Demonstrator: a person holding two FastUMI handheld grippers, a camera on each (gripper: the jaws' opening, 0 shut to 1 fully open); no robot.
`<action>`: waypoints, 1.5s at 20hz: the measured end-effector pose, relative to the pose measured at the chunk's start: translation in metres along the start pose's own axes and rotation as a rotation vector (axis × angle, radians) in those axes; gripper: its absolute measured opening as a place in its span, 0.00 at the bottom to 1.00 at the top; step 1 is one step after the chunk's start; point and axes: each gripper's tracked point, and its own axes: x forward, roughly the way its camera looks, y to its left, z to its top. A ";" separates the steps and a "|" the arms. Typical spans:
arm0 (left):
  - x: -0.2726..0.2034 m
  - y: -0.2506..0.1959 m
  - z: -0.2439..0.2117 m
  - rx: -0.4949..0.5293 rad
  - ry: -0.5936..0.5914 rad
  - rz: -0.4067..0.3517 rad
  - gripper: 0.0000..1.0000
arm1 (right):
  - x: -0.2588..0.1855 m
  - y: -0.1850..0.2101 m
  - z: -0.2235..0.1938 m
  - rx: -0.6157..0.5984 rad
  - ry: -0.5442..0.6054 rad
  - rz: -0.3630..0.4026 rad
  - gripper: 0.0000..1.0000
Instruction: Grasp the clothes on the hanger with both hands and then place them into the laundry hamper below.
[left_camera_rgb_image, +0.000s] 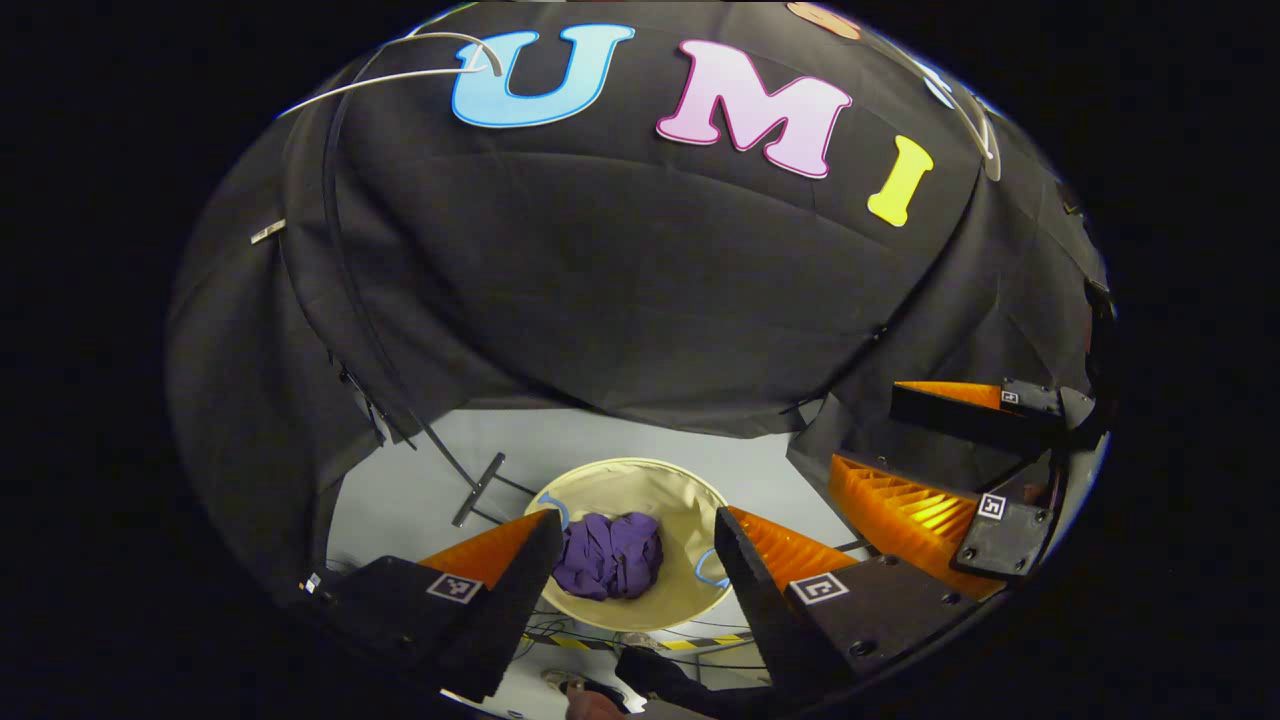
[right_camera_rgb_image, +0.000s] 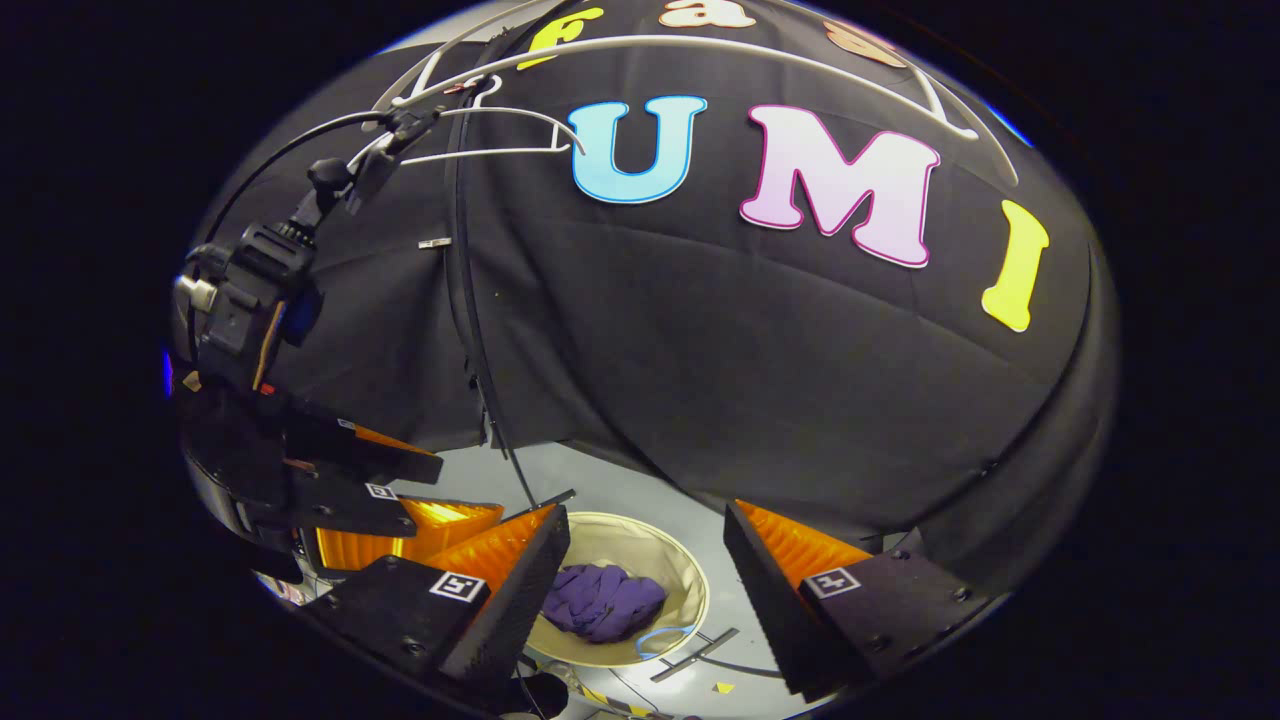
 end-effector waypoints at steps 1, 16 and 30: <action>-0.005 0.002 0.002 0.001 -0.014 0.003 0.96 | -0.001 0.000 0.002 -0.003 -0.007 -0.006 0.98; -0.145 0.023 0.088 0.107 -0.388 0.012 0.95 | -0.117 0.003 0.104 0.011 -0.320 -0.190 0.98; -0.340 0.015 0.171 0.161 -0.969 -0.142 0.93 | -0.293 0.059 0.225 -0.013 -0.844 -0.414 0.97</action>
